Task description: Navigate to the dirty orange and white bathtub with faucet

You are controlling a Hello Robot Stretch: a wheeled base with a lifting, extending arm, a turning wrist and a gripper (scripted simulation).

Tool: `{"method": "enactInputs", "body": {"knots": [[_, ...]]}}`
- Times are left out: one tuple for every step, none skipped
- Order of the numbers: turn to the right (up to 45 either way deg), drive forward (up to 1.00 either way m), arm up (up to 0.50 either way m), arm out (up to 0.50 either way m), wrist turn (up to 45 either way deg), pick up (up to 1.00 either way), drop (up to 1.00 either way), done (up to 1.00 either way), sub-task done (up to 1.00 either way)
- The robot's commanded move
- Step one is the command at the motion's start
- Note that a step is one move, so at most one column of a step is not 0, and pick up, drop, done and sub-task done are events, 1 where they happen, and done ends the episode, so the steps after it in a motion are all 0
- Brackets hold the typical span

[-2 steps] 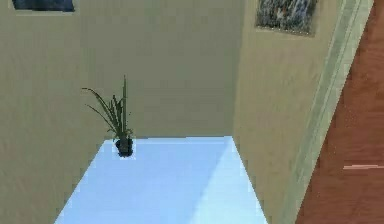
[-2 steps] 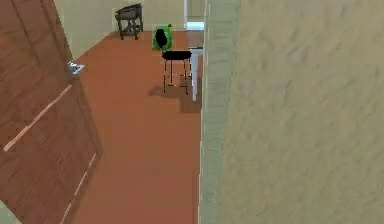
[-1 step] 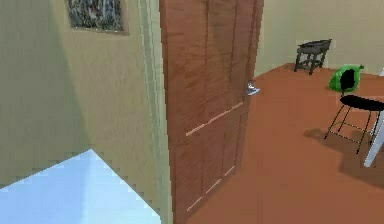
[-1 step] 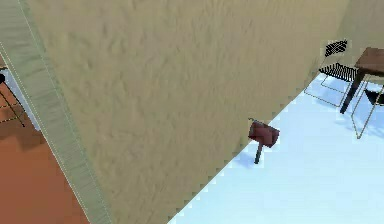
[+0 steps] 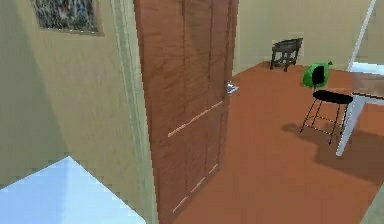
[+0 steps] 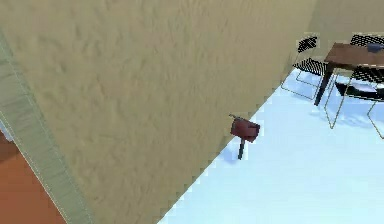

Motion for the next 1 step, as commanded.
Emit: {"method": "enactInputs", "body": {"knots": [[0.0,0.50,0.00,0.00,0.0,0.00,0.00,0.00,0.00]]}}
